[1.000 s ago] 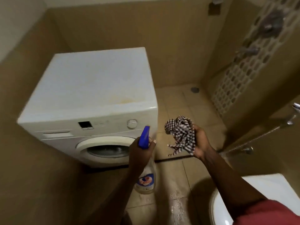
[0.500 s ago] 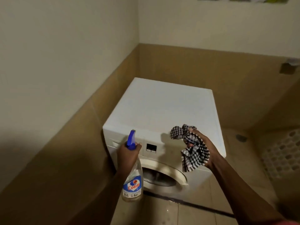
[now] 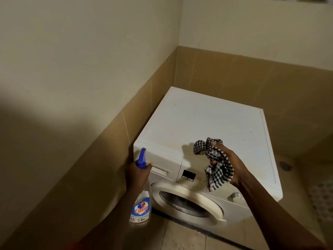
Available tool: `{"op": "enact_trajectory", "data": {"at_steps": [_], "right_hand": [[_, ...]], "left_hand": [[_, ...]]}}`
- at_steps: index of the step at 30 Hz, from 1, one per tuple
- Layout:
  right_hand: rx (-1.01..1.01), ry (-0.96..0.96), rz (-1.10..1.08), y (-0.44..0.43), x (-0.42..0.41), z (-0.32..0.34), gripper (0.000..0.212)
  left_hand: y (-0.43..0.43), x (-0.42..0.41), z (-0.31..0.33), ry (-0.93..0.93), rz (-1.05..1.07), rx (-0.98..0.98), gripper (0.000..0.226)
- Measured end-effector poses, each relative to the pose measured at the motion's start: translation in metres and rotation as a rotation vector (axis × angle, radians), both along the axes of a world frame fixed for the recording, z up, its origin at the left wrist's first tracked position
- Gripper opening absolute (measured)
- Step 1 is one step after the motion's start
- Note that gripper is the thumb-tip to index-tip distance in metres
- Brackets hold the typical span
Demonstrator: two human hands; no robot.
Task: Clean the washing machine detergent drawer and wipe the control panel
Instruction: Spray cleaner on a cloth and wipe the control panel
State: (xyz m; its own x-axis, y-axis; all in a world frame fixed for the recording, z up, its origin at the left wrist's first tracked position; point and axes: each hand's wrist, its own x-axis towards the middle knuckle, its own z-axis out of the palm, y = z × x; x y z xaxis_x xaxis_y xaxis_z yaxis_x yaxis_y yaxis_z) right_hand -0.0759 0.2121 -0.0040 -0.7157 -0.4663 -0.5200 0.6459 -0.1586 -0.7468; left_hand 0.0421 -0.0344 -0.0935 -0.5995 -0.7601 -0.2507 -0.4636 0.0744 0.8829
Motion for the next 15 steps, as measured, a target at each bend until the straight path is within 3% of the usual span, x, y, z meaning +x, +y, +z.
{"op": "enact_trajectory", "data": {"at_steps": [9,15], "right_hand": [[0.048,0.129,-0.007,-0.003,-0.046,0.005,0.037],[0.109,0.271,-0.024,-0.011,-0.077,0.007,0.036]], "left_hand": [[0.039,-0.017,-0.017,-0.05,-0.367,0.053,0.028],[0.052,-0.027,-0.026,-0.12,-0.423,0.042,0.023]]}}
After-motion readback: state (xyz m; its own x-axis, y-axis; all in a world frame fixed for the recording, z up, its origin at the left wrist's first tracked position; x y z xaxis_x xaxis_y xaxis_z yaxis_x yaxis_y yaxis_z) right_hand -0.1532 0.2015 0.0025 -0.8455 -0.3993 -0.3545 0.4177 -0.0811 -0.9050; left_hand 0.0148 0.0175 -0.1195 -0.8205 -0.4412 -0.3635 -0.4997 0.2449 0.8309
